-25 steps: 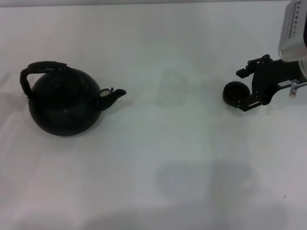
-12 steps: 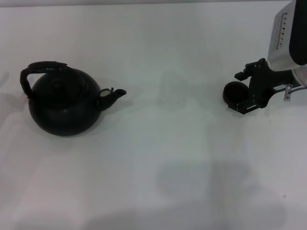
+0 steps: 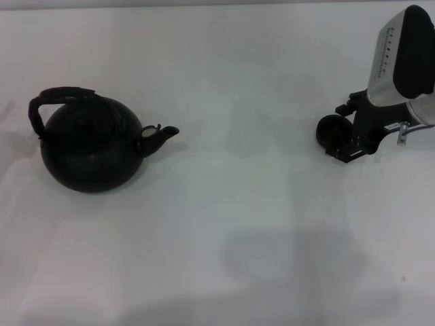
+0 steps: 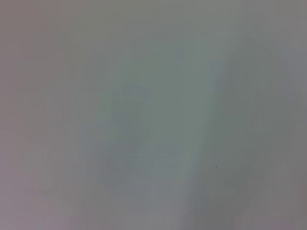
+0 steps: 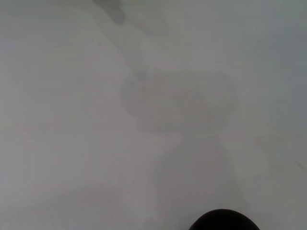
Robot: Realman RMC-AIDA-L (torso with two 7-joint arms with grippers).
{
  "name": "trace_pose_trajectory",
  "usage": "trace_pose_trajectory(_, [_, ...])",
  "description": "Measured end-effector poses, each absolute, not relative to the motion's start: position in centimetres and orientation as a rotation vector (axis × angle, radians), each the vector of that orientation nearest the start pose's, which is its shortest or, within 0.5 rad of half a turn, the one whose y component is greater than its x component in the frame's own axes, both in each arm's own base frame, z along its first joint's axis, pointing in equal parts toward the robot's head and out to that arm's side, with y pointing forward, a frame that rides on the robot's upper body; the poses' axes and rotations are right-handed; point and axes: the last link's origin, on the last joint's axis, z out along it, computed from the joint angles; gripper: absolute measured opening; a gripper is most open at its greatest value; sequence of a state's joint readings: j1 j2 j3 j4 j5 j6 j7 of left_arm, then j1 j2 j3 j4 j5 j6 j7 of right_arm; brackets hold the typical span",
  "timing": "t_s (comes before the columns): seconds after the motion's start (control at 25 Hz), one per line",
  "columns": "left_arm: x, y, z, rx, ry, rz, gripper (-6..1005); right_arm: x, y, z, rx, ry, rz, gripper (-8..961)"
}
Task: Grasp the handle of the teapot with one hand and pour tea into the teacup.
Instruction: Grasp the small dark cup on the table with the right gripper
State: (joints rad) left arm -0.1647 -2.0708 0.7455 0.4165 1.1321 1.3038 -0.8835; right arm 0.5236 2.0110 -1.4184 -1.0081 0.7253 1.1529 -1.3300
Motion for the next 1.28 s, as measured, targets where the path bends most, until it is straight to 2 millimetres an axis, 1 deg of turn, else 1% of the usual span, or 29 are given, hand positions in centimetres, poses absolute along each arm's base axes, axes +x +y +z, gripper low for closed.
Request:
trace_pose_trajectory(0.36, [-37.8,26.2,4.5,-1.757,-0.735,-0.849,699,26.3,36.8,-2.3,-2.764,0.261,-0.513,856])
trace_pose_trajectory(0.56, [-37.8,26.3,4.5,-1.759,-0.734,-0.851,699,26.2,36.7,-2.5,-2.771,0.254,-0.518,764])
trace_pose_trajectory(0.92, [-37.8,26.3,4.4,-1.76,-0.736,-0.851,698,26.1,36.6,-2.4,-2.775,0.25,-0.514,735])
trace_pose_trajectory(1.04, [-37.8,26.3,4.4,-1.76,-0.736,-0.851,698,25.6,36.6,-2.1,-2.776,0.243,-0.498,728])
trace_pose_trajectory(1.28, [-37.8,26.3,4.5,-1.76,-0.734,-0.851,699,23.4,36.6,-0.9,-2.772,0.215,-0.45,729])
